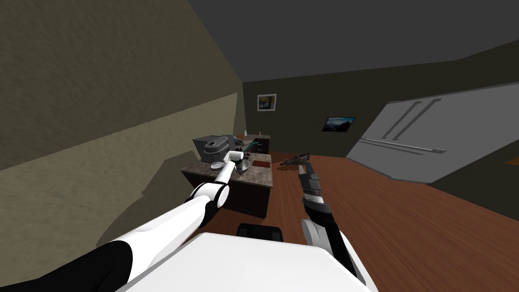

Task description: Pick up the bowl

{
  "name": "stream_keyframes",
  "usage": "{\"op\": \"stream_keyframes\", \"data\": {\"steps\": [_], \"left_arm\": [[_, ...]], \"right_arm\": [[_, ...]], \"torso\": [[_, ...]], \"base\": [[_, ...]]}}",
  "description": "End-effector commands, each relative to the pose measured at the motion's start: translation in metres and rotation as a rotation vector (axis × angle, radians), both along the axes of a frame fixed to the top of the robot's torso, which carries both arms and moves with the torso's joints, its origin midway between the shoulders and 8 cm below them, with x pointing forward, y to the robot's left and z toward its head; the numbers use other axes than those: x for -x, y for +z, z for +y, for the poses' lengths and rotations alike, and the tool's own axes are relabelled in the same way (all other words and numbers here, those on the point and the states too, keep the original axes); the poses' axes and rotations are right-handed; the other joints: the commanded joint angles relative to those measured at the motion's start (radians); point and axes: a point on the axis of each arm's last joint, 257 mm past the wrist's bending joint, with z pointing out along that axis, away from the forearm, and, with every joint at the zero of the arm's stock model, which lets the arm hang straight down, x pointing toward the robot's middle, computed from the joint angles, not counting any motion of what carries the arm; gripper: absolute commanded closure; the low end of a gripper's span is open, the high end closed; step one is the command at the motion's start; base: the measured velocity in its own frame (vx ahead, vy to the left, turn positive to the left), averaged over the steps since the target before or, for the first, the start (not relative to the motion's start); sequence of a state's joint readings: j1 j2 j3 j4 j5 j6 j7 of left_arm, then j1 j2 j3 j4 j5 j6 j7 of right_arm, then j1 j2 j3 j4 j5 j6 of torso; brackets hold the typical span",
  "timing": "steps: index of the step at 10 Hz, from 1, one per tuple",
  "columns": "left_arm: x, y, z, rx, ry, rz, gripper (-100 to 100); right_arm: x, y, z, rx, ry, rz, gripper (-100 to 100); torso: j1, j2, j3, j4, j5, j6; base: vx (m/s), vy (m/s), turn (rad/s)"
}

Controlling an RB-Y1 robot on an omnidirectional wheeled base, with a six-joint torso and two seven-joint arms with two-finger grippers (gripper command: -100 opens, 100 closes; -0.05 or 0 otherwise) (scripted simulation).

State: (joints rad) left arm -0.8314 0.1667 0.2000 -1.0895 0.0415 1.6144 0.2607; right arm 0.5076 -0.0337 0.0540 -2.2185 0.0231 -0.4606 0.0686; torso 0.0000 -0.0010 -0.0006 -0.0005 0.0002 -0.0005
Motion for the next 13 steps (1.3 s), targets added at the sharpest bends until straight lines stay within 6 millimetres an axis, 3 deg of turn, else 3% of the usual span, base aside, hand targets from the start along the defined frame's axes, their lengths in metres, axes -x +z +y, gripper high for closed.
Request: {"op": "stream_keyframes", "data": {"steps": [1, 3, 4, 8, 9, 10, 12, 13], "left_arm": [[0.0, -0.009, 0.0, 0.0, -0.001, -0.003, -100], [0.001, -0.011, 0.001, 0.0, -0.001, -0.001, -100], [0.0, -0.012, 0.001, 0.0, -0.001, -0.003, 100], [0.001, -0.012, 0.001, 0.0, -0.001, -0.001, 100], [0.001, -0.012, 0.001, 0.0, -0.001, -0.001, 0], [-0.001, 0.0, -0.001, 0.0, -0.001, -0.002, 100], [-0.001, 0.001, -0.002, 0.0, -0.001, -0.004, 100], [-0.001, 0.001, -0.002, 0.0, 0.0, -0.002, 0]], "right_arm": [[0.0, 0.0, 0.0, 0.0, 0.0, 0.0, 0], [0.0, 0.0, 0.0, 0.0, 0.0, 0.0, 0], [0.0, 0.0, 0.0, 0.0, 0.0, 0.0, 0], [0.0, 0.0, 0.0, 0.0, 0.0, 0.0, 0], [0.0, 0.0, 0.0, 0.0, 0.0, 0.0, 0], [0.0, 0.0, 0.0, 0.0, 0.0, 0.0, 0], [0.0, 0.0, 0.0, 0.0, 0.0, 0.0, 0], [0.0, 0.0, 0.0, 0.0, 0.0, 0.0, 0]], "torso": [[0.0, 0.0, 0.0, 0.0, 0.0, 0.0], [0.0, -0.001, 0.0, 0.0, 0.0, 0.0], [0.0, 0.0, 0.0, 0.0, 0.0, 0.0], [0.0, 0.0, 0.0, 0.0, 0.0, 0.0], [0.0, 0.001, 0.001, 0.001, 0.0, 0.0], [0.0, 0.001, 0.001, 0.001, 0.0, 0.0], [0.0, 0.004, 0.003, 0.002, -0.001, 0.0], [0.0, 0.003, 0.002, 0.002, -0.001, 0.0]], "base": [[0.027, -0.003, 0.003], [0.018, -0.006, 0.002], [0.0, 0.0, 0.0], [0.0, 0.0, 0.0], [0.0, 0.0, 0.0], [-0.027, 0.003, -0.003], [-0.022, 0.006, -0.005], [0.0, 0.0, 0.0]]}}
